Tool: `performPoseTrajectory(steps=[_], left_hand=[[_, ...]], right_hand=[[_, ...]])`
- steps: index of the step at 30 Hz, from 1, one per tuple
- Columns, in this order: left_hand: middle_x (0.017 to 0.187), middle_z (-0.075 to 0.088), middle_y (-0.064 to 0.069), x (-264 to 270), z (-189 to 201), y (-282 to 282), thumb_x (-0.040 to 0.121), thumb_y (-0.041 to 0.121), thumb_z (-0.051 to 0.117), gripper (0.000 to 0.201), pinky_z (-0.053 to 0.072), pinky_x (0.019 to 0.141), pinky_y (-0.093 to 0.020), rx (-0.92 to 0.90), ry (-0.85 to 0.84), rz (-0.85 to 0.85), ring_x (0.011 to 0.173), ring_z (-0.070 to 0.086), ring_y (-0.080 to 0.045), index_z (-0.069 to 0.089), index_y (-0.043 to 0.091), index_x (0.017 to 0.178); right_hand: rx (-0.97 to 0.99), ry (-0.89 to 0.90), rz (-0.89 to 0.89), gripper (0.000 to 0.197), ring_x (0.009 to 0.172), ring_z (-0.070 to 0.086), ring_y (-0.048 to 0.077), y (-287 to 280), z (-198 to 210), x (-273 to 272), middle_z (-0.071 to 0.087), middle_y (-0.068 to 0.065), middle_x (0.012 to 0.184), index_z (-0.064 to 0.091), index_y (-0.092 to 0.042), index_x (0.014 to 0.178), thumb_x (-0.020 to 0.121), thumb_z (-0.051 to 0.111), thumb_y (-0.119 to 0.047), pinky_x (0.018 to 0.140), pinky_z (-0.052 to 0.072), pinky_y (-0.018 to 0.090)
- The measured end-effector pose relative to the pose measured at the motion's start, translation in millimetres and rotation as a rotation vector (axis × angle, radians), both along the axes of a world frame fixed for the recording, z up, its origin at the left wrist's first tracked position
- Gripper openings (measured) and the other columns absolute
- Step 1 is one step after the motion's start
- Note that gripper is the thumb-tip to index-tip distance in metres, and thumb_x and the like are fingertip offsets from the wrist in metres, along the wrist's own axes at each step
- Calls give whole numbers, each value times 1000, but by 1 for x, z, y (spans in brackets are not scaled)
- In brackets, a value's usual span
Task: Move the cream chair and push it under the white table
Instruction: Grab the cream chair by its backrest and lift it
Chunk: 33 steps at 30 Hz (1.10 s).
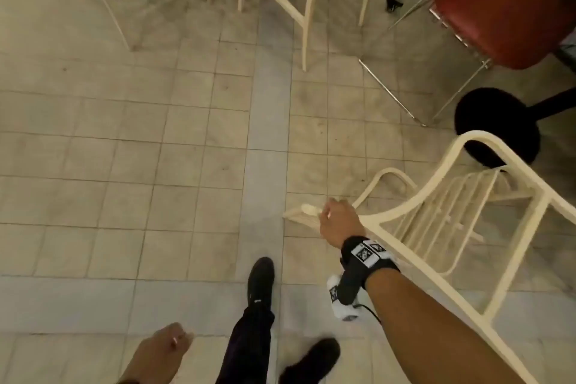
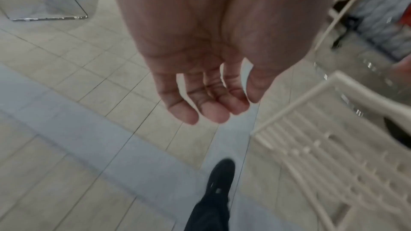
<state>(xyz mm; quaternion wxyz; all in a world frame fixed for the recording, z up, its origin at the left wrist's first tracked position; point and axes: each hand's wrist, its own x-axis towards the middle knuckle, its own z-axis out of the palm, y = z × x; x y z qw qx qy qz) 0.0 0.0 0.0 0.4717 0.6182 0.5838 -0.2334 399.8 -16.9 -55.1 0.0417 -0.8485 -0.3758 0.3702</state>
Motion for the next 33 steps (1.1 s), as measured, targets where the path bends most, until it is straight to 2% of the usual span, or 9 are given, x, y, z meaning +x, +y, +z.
performPoseTrajectory(steps=[4, 8, 11, 13, 16, 21, 24, 30, 33], left_hand=[[60, 61, -5, 36, -6, 33, 93, 31, 58, 30, 44, 60, -27, 94, -95, 81, 55, 52, -15, 50, 23, 65], [61, 61, 0, 42, -7, 42, 92, 33, 59, 29, 44, 60, -21, 49, -171, 58, 51, 50, -9, 49, 23, 67], [58, 58, 8, 44, -14, 34, 90, 32, 63, 34, 45, 63, -16, 26, -217, 17, 53, 52, -6, 43, 28, 63], [63, 58, 5, 47, -15, 31, 89, 37, 63, 33, 48, 69, -17, -10, -204, -60, 57, 52, -6, 42, 30, 64], [73, 62, 1, 53, -20, 30, 90, 42, 58, 30, 48, 76, -19, -56, -183, -118, 65, 55, -9, 43, 30, 67], [81, 69, 2, 89, -18, 40, 92, 48, 49, 27, 53, 77, -29, -126, -159, -228, 74, 63, -12, 47, 32, 71], [89, 67, 2, 125, -15, 39, 95, 45, 45, 22, 52, 77, -31, -151, -169, -335, 80, 62, -16, 51, 30, 80], [107, 62, -5, 205, -18, 18, 94, 34, 47, 11, 50, 90, -40, -95, -148, -529, 99, 59, -25, 50, 25, 99], [134, 52, -4, 245, -21, 0, 88, 35, 60, 55, 44, 101, -43, 70, -188, -658, 118, 53, -26, 34, 26, 136]], right_hand=[[-197, -185, 140, 50, 121, 36, 35, 41, -36, -16, 39, 15, 133, 36, -9, 129, 88, 56, -30, 96, 39, 52], [-451, -141, 249, 61, 122, 43, 32, 35, -66, -9, 46, 11, 134, 39, -10, 128, 85, 58, -47, 100, 37, 50], [-513, -4, 255, 71, 110, 55, 31, 37, -65, 5, 56, 10, 125, 49, -12, 122, 74, 63, -63, 90, 47, 41], [-534, 36, 281, 73, 104, 60, 30, 28, -62, 9, 60, 11, 123, 53, -11, 120, 71, 66, -63, 83, 50, 37], [-500, 26, 260, 59, 113, 55, 30, -3, -53, 4, 57, 10, 128, 53, -15, 124, 81, 60, -54, 92, 48, 38], [-350, 5, 188, 49, 106, 58, 25, -41, -5, 17, 65, 2, 115, 61, -29, 112, 75, 61, -62, 87, 50, 39], [-258, -39, 197, 39, 90, 63, 23, -63, 44, 35, 70, 0, 94, 66, -28, 93, 74, 65, -62, 72, 50, 35], [-57, -52, 152, 52, 61, 61, 17, -119, 139, 59, 65, -4, 64, 58, -28, 68, 64, 57, -80, 54, 50, 33], [109, -58, 128, 55, 43, 50, 11, -161, 181, 69, 51, -6, 46, 38, -33, 50, 65, 52, -83, 42, 38, 26]])
